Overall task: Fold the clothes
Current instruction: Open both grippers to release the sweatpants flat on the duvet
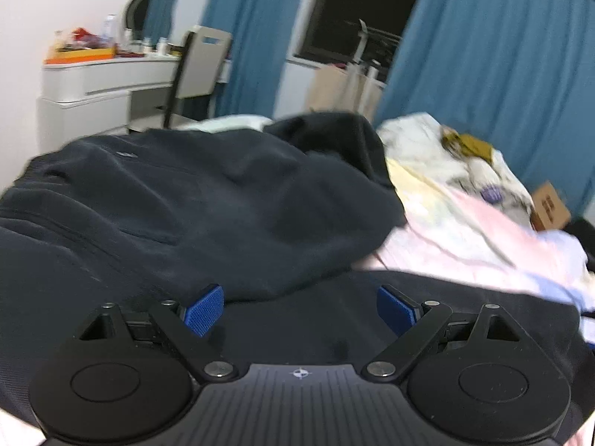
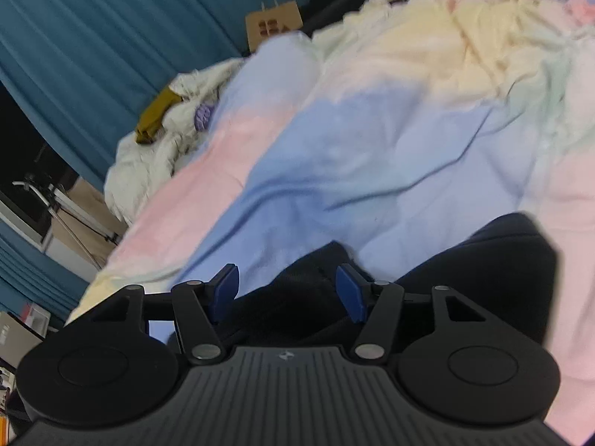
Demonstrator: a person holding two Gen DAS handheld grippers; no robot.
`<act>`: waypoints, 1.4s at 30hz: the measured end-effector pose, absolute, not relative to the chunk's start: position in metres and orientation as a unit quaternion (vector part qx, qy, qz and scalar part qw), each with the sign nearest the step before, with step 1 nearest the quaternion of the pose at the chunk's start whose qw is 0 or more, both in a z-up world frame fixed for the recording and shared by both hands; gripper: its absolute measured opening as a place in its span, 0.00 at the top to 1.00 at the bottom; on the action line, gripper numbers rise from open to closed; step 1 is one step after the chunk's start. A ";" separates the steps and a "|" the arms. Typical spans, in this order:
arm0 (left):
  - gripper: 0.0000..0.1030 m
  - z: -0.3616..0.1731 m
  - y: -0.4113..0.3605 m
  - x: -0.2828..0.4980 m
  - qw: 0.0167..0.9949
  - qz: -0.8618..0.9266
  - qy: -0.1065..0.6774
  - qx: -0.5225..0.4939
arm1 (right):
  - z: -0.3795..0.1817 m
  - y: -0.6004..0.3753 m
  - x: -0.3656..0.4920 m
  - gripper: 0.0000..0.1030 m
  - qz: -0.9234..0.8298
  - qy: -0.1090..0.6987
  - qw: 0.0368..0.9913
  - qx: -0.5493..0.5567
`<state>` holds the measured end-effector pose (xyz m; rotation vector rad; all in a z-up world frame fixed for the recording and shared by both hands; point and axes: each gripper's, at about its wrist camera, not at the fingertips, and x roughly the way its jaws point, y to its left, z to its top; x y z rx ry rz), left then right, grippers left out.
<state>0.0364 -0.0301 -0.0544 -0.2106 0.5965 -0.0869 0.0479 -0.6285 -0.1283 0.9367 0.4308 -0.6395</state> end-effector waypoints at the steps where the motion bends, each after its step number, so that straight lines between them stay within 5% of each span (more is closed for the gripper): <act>1: 0.11 -0.061 -0.028 0.039 0.947 -0.049 0.298 -0.108 | -0.135 -0.633 0.054 0.40 -0.309 0.208 0.816 0.442; 7: 0.11 -0.093 -0.006 0.059 0.933 -0.069 0.327 -0.138 | -0.155 -0.651 0.066 0.23 -0.329 0.206 0.805 0.448; 12: 0.12 -0.105 -0.007 0.071 0.931 -0.073 0.333 -0.129 | -0.150 -0.637 0.082 0.24 -0.332 0.262 0.810 0.406; 19: 0.11 -0.109 -0.012 0.074 0.932 -0.084 0.331 -0.123 | -0.142 -0.622 0.080 0.79 -0.352 0.274 0.815 0.370; 25: 0.12 -0.103 -0.007 0.068 0.937 -0.080 0.314 -0.129 | -0.085 -0.595 0.079 0.83 -0.371 0.167 0.876 0.259; 33: 0.12 -0.096 -0.012 0.066 0.950 -0.076 0.286 -0.101 | -0.121 -0.605 0.117 0.76 -0.352 0.214 0.882 0.228; 36: 0.11 -0.092 -0.014 0.066 0.955 -0.072 0.273 -0.090 | -0.116 -0.602 0.115 0.69 -0.350 0.208 0.885 0.226; 39: 0.11 -0.089 -0.017 0.070 0.959 -0.072 0.263 -0.077 | -0.104 -0.597 0.110 0.47 -0.336 0.187 0.893 0.234; 42: 0.11 -0.088 -0.019 0.076 0.961 -0.069 0.260 -0.069 | -0.091 -0.582 0.106 0.43 -0.320 0.170 0.908 0.211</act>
